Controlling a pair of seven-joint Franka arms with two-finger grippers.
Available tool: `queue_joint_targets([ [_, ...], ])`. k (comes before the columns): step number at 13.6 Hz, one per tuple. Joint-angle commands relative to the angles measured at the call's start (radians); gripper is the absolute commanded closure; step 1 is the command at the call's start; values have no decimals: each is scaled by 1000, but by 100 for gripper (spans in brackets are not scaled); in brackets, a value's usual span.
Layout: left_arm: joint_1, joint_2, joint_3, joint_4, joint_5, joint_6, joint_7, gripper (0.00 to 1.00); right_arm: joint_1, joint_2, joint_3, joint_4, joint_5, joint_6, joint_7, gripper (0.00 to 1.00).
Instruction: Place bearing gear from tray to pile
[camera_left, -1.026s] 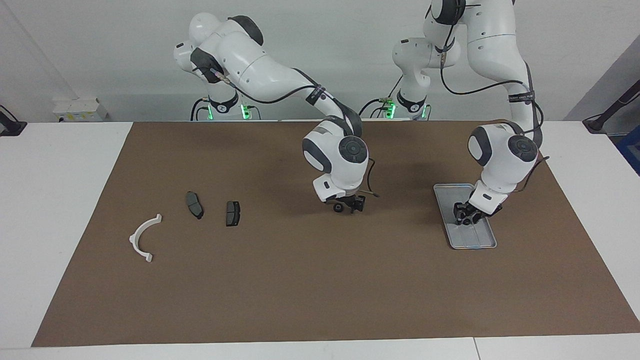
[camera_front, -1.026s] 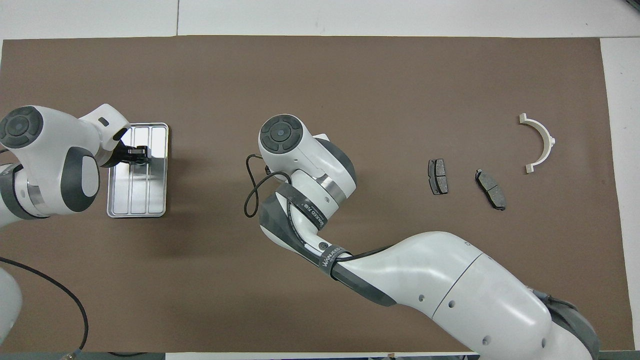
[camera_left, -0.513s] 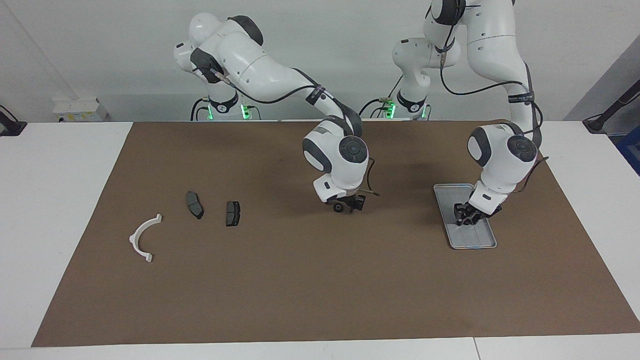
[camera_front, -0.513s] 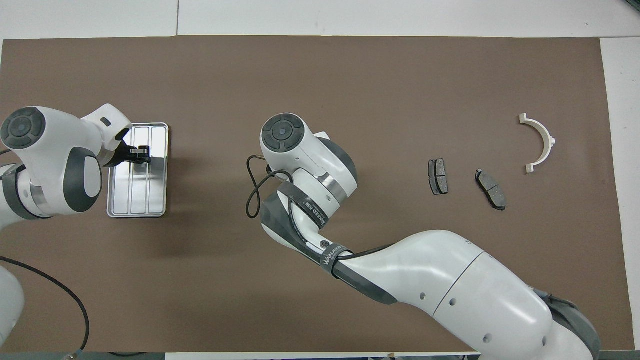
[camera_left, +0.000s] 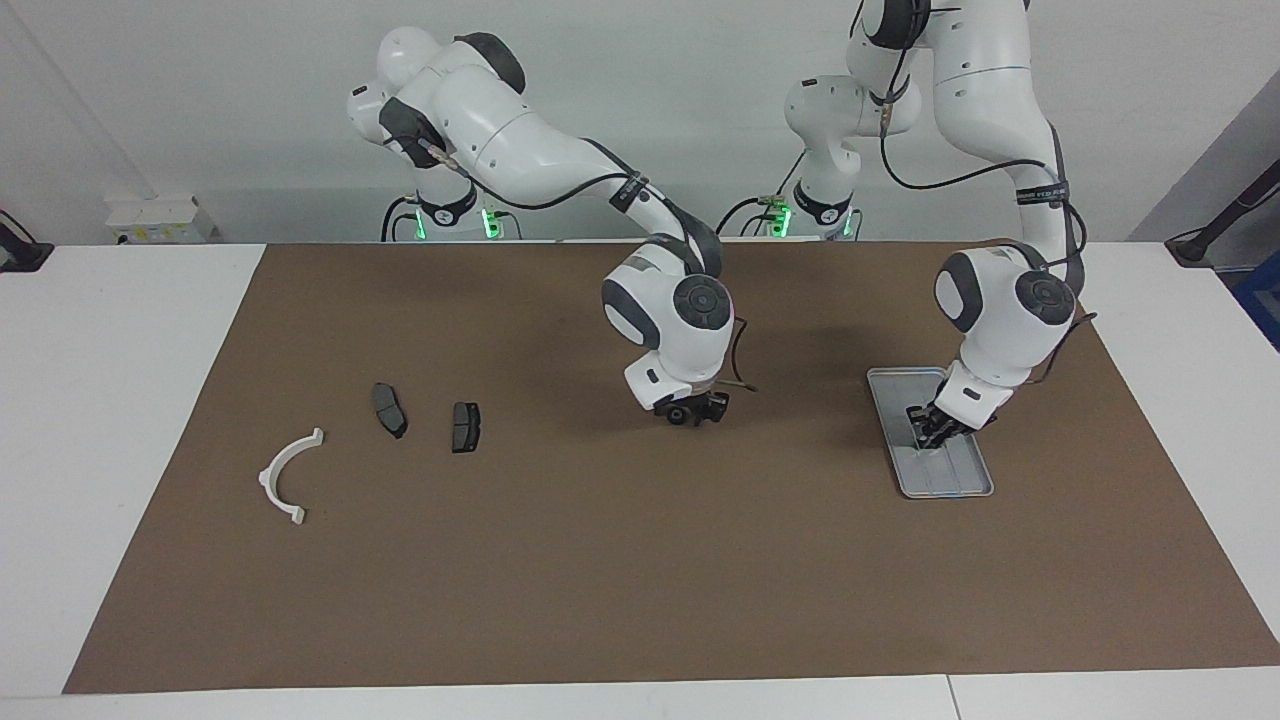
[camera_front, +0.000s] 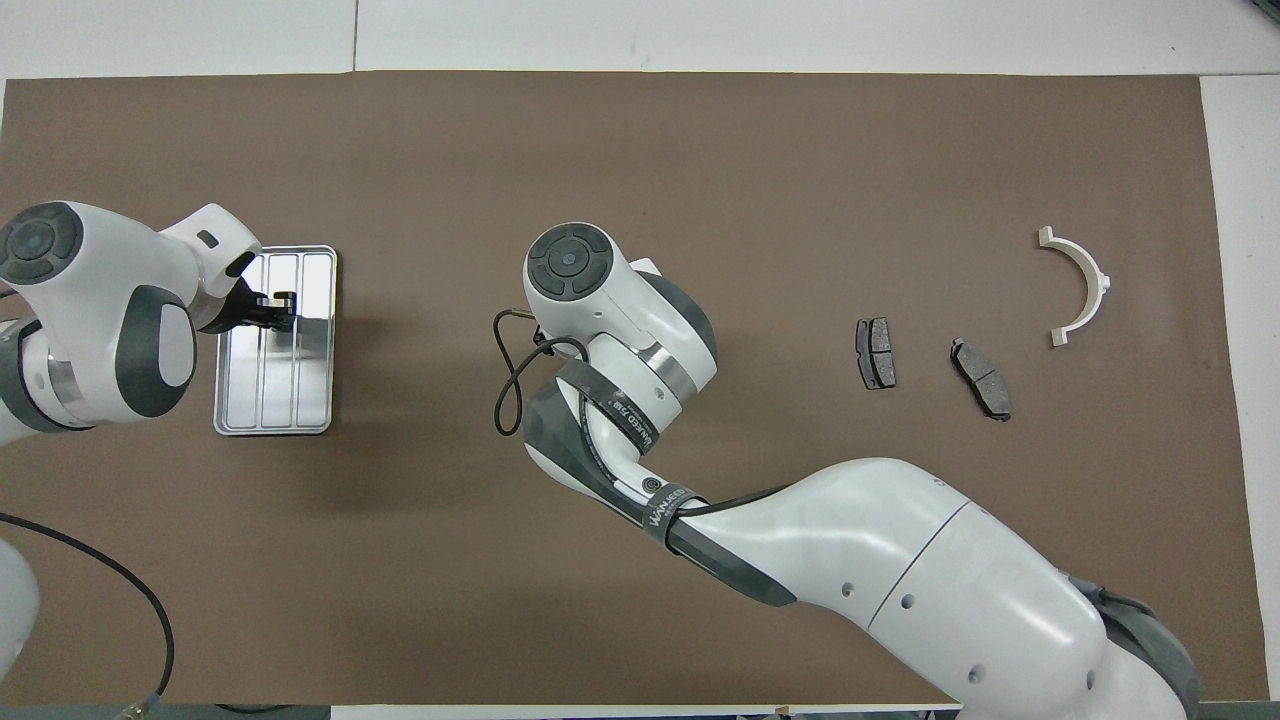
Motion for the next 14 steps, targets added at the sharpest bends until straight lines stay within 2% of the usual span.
queue_joint_targets([
  [1, 5, -40, 0, 68, 2, -148, -6, 94, -21, 35, 16, 11, 7, -6, -31, 39],
  [4, -5, -92, 0, 78, 0, -214, -59, 94, -21, 35, 16, 11, 11, -6, -53, 52],
  [5, -14, -95, -3, 93, 0, -239, -85, 94, -21, 37, 16, 11, 9, -6, -57, 59],
  [10, -76, -101, -12, 127, 0, -285, -222, 94, -21, 44, 16, 11, 11, -5, -82, 75],
  [11, -91, -101, -12, 127, 0, -285, -243, 94, -21, 44, 14, 11, 12, -6, -96, 82],
  [14, -154, -101, -15, 128, 0, -279, -344, 93, -25, 38, 8, 33, 12, -40, -143, 86],
])
